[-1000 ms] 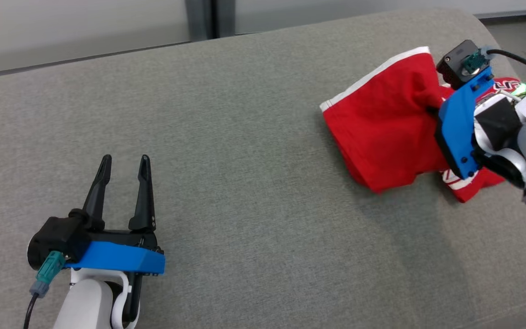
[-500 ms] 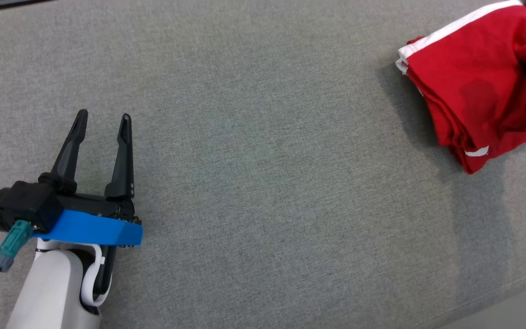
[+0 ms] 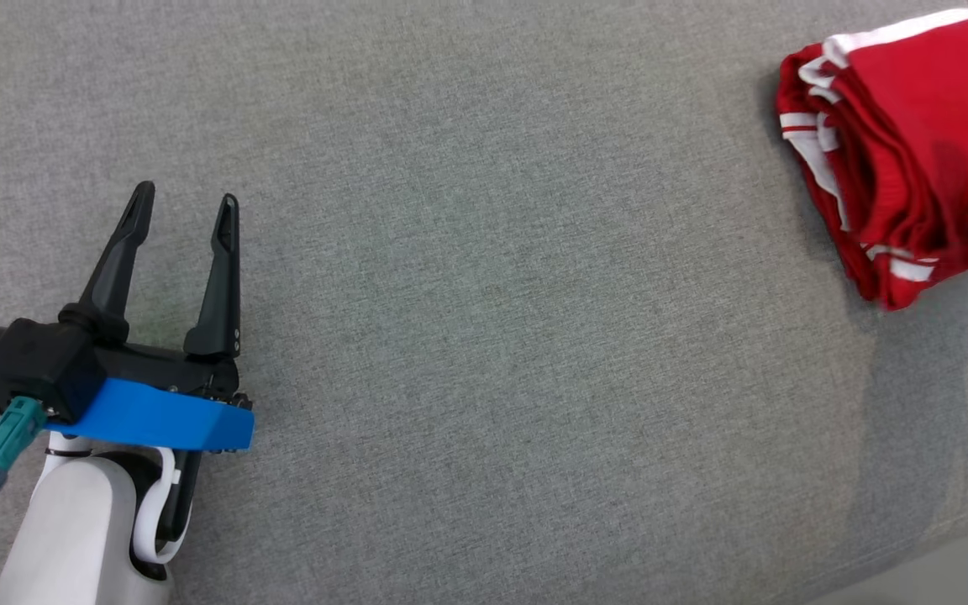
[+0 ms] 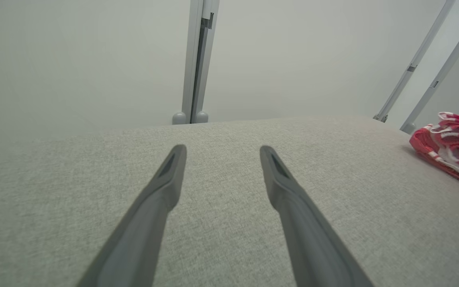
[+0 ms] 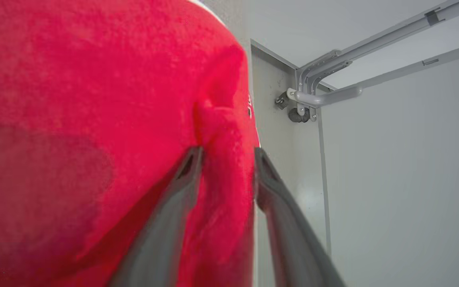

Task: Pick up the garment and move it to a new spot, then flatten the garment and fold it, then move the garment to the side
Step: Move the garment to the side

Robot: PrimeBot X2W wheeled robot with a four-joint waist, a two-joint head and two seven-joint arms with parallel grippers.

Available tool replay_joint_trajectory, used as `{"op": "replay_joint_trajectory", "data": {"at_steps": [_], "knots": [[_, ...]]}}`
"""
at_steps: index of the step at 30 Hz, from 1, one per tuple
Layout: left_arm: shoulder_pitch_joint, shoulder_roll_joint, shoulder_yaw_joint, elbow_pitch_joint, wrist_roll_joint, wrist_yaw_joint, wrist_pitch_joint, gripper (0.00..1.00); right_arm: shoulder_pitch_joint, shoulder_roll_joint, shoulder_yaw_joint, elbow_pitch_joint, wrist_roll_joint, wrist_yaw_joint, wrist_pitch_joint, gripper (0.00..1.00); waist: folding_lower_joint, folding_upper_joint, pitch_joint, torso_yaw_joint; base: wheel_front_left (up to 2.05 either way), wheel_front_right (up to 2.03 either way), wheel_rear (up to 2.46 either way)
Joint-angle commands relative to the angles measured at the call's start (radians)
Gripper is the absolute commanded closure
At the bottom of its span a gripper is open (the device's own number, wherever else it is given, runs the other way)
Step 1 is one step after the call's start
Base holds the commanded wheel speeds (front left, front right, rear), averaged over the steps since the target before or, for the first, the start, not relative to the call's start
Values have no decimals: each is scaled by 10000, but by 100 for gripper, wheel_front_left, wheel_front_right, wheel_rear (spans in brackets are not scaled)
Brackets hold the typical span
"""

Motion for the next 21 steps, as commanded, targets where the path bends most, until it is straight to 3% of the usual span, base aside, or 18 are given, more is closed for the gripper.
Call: {"op": "replay_joint_trajectory", "data": {"at_steps": [1, 6, 12, 17, 21], "knots": [[73, 30, -54, 11, -39, 78, 24, 0, 133, 227, -245, 251, -289, -8, -107, 0, -1, 0, -129, -20, 0, 0, 0], [238, -188, -174, 335, -163, 81, -230, 0, 394, 617, -968, 570, -785, -8, -514, 0, -1, 0, -808, 102, 0, 0, 0], [566, -742, -390, 1379, -490, 91, -838, 0, 1581, 1204, -2315, -37, -427, -6, -2315, 0, -1, 0, -2227, 668, 0, 0, 0], [1019, -1078, -368, 1959, -648, 182, -1231, 0, 3370, 1798, -2815, -1808, 205, -6, -3344, 0, -1, 0, -3161, 1242, 0, 0, 0], [1337, -1195, -371, 2223, -695, 171, -1371, 0, 5109, 2371, -3179, -3723, 441, -4, -3311, 0, -1, 0, -3646, 1691, 0, 0, 0]]}}
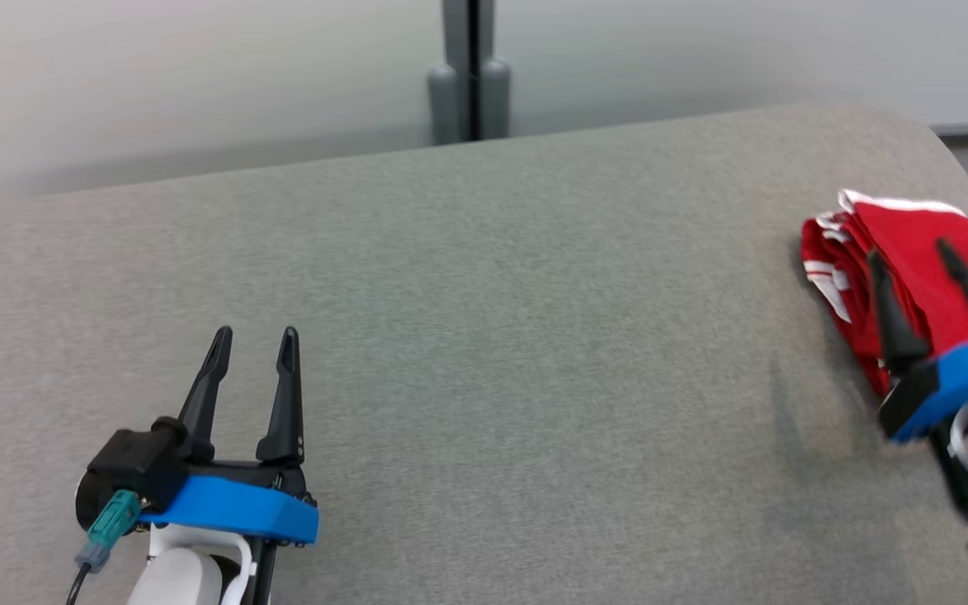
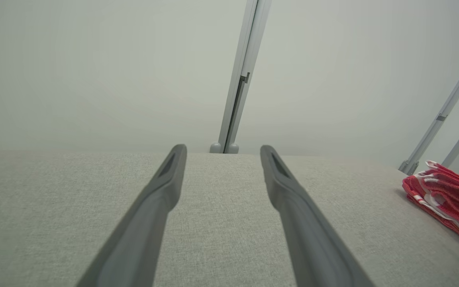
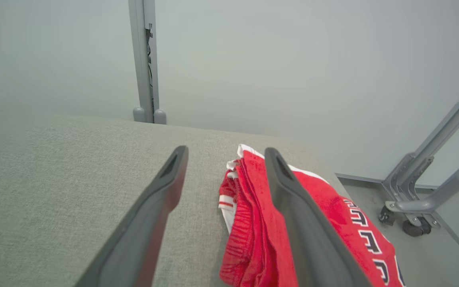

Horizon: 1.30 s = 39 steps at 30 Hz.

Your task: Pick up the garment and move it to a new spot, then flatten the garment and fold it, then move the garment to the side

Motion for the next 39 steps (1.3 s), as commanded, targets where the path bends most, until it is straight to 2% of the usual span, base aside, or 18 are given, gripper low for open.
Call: {"op": "replay_joint_trajectory", "data": {"at_steps": [1, 6, 7, 12, 14, 27, 39], "knots": [[112, -50, 9, 92, -80, -33, -111, 0, 946, 307, -215, -959, 8, 1, 113, 0, 3, 0, -157, 240, 0, 0, 0], [411, -174, 6, 557, -67, -82, -179, 0, 2981, 1195, -901, -3145, -128, 1, 302, 0, 3, 0, -712, 813, 0, 0, 0], [411, -174, 6, 557, -67, -82, -179, 0, 2981, 1195, -901, -3145, -128, 1, 302, 0, 3, 0, -712, 813, 0, 0, 0], [839, -233, 230, 1024, -18, -53, -201, 0, 4597, 2155, -1441, -4647, -376, 1, 623, 0, 3, 0, -1387, 1230, 0, 0, 0], [995, -229, 325, 1111, 7, -68, -204, 0, 4913, 2377, -1528, -4898, -378, 1, 654, 0, 3, 0, -1549, 1323, 0, 0, 0], [1399, -245, 910, 1502, 109, -102, -210, 0, 5509, 2943, -1561, -5117, -515, 1, 866, 0, 3, 0, -1901, 1407, 0, 0, 0], [1382, -201, 933, 1624, 292, -107, -211, 0, 5327, 2848, -1433, -4626, -335, 1, 716, 0, 3, 0, -1961, 1333, 0, 0, 0]]}}
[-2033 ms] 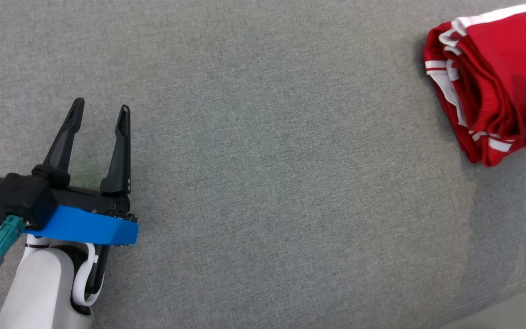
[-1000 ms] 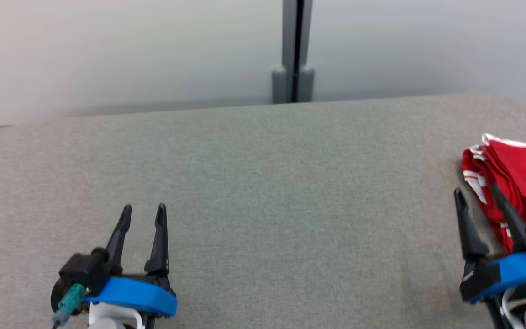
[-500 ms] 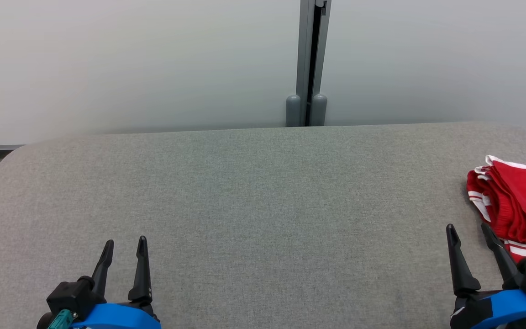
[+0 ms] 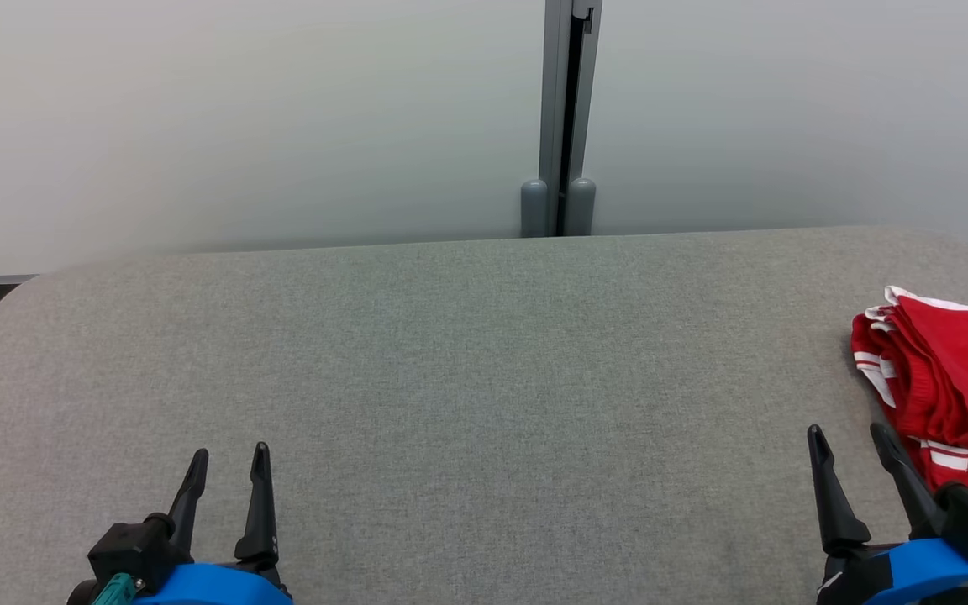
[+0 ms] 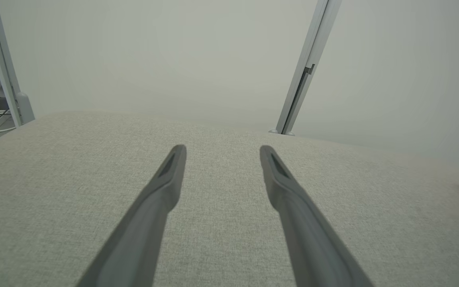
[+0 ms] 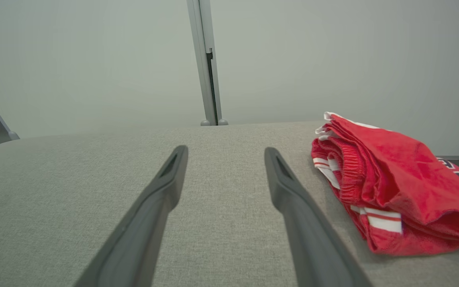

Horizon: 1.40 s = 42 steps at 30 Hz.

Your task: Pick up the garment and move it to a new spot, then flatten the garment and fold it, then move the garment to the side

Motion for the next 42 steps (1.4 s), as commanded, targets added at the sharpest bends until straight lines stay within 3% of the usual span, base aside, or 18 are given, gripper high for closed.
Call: {"op": "replay_joint_trajectory", "data": {"at_steps": [1, 9, 10, 16, 42], "knots": [[-15, 37, 43, 14, 55, -6, -44, 0, -58, -76, -6, 53, 56, 1, -40, 0, -1, 0, -17, 1, 0, 0, 0], [-28, 22, 70, -2, 92, -31, -44, 0, -177, -77, 25, 151, 98, 1, -99, 0, -1, 0, -19, 30, 0, 0, 0], [12, -25, 47, 56, 33, -2, 4, 100, -25, -34, 19, 193, 26, 0, -52, 100, 0, 0, -20, 24, 0, 0, 0], [364, -171, 46, 508, -137, -4, 109, 100, 85, 80, 36, 754, 166, 0, 41, 100, 0, 0, -18, 23, 0, 0, 0], [-67, -376, 742, -114, -4332, -67, 1326, 100, -490, 184, -72, 995, 4883, 0, 673, 100, 0, 0, 59, 41, 0, 0, 0]]}}
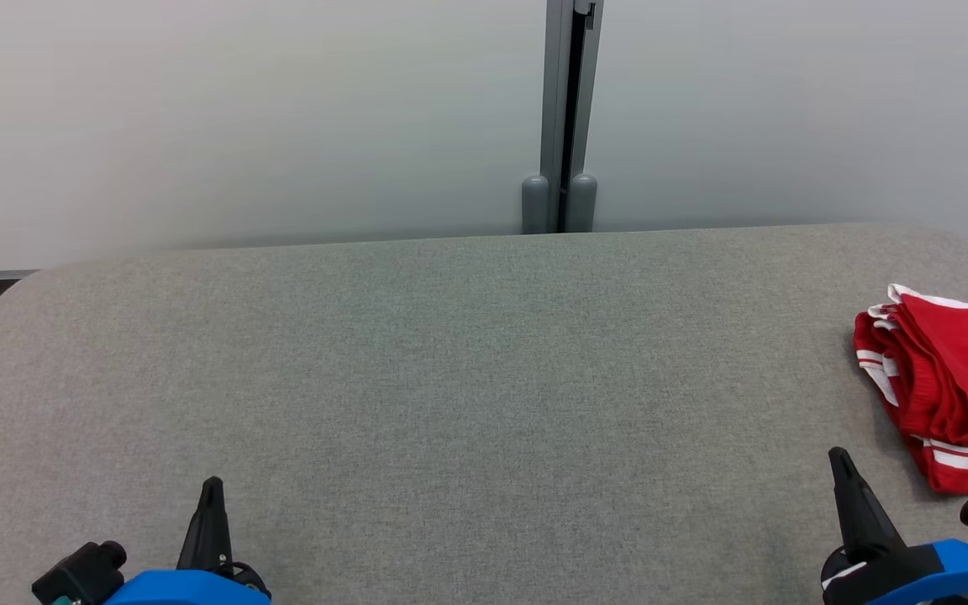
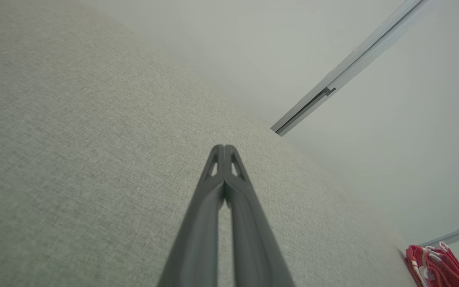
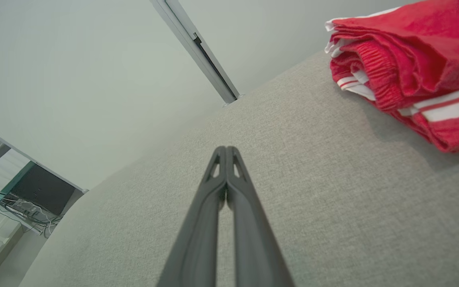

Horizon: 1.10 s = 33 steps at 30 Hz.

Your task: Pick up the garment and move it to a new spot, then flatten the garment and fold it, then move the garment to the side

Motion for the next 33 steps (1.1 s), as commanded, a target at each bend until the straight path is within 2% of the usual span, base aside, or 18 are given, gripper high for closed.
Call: {"op": "replay_joint_trajectory", "data": {"at_steps": [1, 33], "knots": [[-329, 12, 147, -216, -427, -59, 99, 100, -308, -2, -42, -103, 495, 2, 68, 100, -1, 0, 6, 2, 0, 0, 0], [-677, -160, 730, -720, -3899, -109, 1111, 100, -778, 89, -137, 126, 4401, 3, 602, 100, -1, 0, 94, 23, 0, 0, 0]]}}
